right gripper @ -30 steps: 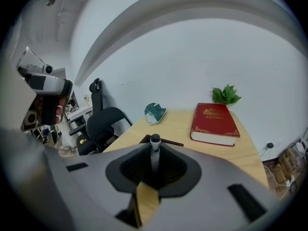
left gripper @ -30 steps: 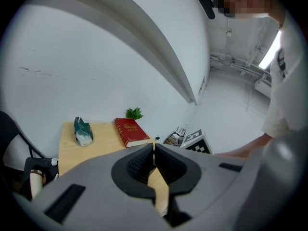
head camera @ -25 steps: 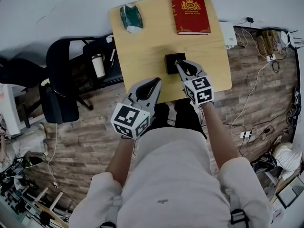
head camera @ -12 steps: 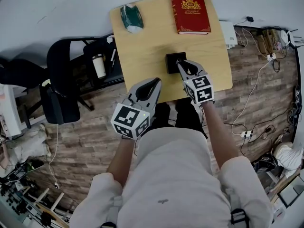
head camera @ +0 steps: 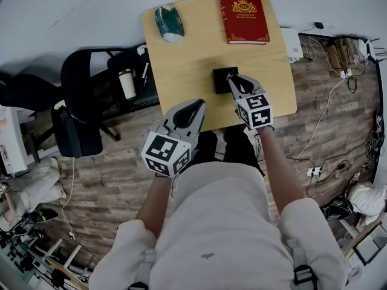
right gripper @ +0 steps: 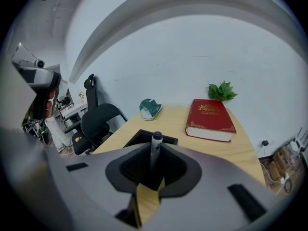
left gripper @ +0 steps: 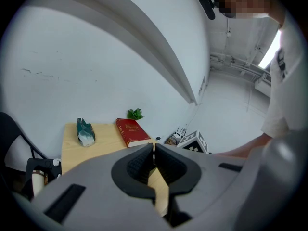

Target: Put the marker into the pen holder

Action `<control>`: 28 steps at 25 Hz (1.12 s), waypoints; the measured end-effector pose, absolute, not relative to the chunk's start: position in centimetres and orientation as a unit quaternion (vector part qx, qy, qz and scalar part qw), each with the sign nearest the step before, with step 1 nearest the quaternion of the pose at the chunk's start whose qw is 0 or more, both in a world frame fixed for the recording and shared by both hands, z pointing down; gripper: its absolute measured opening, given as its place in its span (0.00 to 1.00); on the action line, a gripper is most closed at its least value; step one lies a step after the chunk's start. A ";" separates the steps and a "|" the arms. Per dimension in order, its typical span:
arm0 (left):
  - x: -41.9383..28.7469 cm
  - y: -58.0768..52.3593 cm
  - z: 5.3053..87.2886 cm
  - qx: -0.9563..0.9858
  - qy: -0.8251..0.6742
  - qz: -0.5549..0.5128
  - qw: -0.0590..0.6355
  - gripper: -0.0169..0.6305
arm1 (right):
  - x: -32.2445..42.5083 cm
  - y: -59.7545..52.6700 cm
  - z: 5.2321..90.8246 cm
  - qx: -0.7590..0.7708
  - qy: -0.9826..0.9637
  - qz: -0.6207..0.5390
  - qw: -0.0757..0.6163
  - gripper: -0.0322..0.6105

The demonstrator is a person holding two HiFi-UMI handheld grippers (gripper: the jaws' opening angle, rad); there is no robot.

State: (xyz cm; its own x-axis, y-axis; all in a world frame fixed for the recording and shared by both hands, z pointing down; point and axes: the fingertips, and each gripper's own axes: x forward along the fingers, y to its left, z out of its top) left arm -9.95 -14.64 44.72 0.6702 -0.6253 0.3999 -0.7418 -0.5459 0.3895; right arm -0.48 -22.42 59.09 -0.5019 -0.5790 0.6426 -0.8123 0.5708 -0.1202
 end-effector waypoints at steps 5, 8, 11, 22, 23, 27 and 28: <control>-10.3 -14.8 44.8 0.871 -0.395 0.106 0.273 0.05 | -0.4 -22.5 59.4 0.416 -0.838 0.210 0.283 0.14; -10.3 -14.8 44.7 0.871 -0.396 0.104 0.272 0.05 | -0.4 -22.4 59.3 0.418 -0.838 0.210 0.282 0.14; -10.3 -14.8 44.6 0.872 -0.394 0.105 0.271 0.05 | -0.4 -22.4 59.2 0.419 -0.838 0.210 0.281 0.14; -9.9 -14.0 44.2 0.880 -0.385 0.103 0.260 0.05 | -0.1 -21.7 57.1 0.430 -0.840 0.189 0.271 0.13; -9.9 -13.9 44.1 0.880 -0.385 0.103 0.259 0.05 | 0.0 -21.6 56.9 0.430 -0.841 0.186 0.270 0.13; -9.9 -13.5 43.8 0.877 -0.396 0.098 0.256 0.05 | 0.5 -20.8 55.7 0.433 -0.845 0.172 0.264 0.13; -9.8 -13.4 43.6 0.876 -0.398 0.098 0.254 0.05 | 0.6 -20.5 55.5 0.432 -0.846 0.170 0.262 0.13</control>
State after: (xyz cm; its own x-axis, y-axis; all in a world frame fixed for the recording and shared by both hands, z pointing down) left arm -9.84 -13.43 43.65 0.6631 -0.6480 0.3746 -0.7479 -0.5534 0.3666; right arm 0.63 -20.53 55.46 -0.4891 -0.6421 0.5903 -0.8204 0.5684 -0.0614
